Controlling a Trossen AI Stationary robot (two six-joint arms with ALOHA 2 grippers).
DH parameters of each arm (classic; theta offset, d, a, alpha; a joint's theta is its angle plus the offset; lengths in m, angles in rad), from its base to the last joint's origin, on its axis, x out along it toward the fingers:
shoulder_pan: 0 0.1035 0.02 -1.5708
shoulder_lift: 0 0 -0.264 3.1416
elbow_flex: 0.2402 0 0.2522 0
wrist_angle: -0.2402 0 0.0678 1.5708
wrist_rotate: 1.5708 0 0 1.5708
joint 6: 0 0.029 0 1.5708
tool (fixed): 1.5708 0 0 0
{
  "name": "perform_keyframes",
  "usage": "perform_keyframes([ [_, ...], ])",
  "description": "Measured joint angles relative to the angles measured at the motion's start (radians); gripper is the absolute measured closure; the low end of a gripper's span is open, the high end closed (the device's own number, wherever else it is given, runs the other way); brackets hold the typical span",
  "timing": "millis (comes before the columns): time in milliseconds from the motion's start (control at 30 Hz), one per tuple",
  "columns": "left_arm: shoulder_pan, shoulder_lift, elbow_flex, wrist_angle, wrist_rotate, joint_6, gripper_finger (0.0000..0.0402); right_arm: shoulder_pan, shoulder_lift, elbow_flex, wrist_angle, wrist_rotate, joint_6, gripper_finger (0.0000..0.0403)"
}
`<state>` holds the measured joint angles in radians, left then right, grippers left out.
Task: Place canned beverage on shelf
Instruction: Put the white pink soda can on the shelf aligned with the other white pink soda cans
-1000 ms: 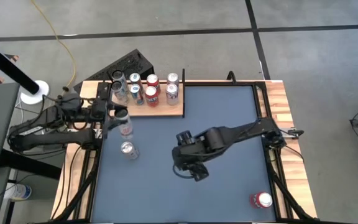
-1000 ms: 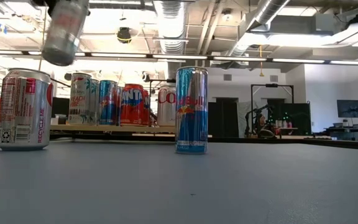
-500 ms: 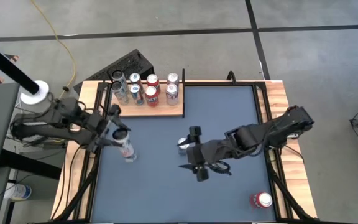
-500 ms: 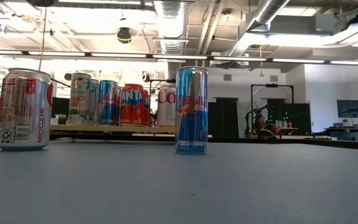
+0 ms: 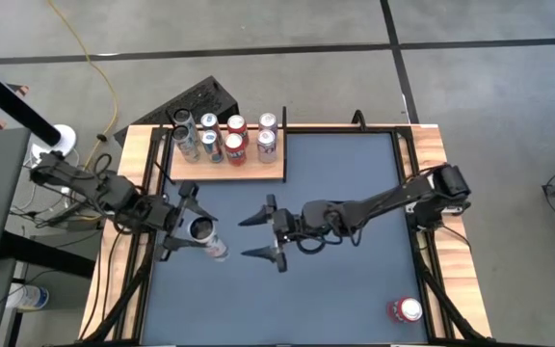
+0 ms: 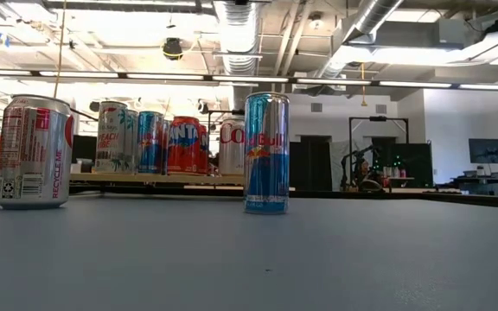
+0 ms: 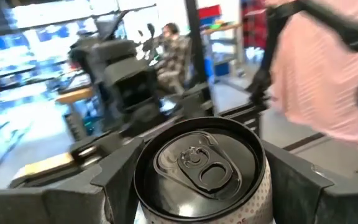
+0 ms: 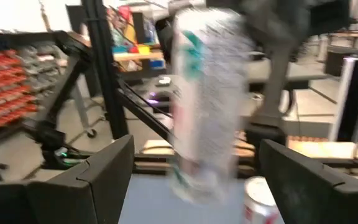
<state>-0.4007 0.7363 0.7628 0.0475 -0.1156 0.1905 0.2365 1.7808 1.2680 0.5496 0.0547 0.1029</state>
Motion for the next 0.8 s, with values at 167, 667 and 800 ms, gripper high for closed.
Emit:
perform_keyframes([
  [167, 0.003, 0.031, 0.000, 0.029, -0.021, 0.010, 0.0148, -0.017, 0.042, 0.033, -0.006, -0.005, -0.002, 0.0047],
  [667, 0.051, 0.061, 0.000, 0.042, -0.054, 0.034, 0.0148, -0.105, 0.131, 0.073, 0.067, -0.232, 0.058, 0.0004],
  [800, 0.066, 0.077, 0.000, 0.041, -0.046, 0.035, 0.0148, -0.109, 0.169, 0.112, 0.076, -0.256, 0.043, 0.0003],
])
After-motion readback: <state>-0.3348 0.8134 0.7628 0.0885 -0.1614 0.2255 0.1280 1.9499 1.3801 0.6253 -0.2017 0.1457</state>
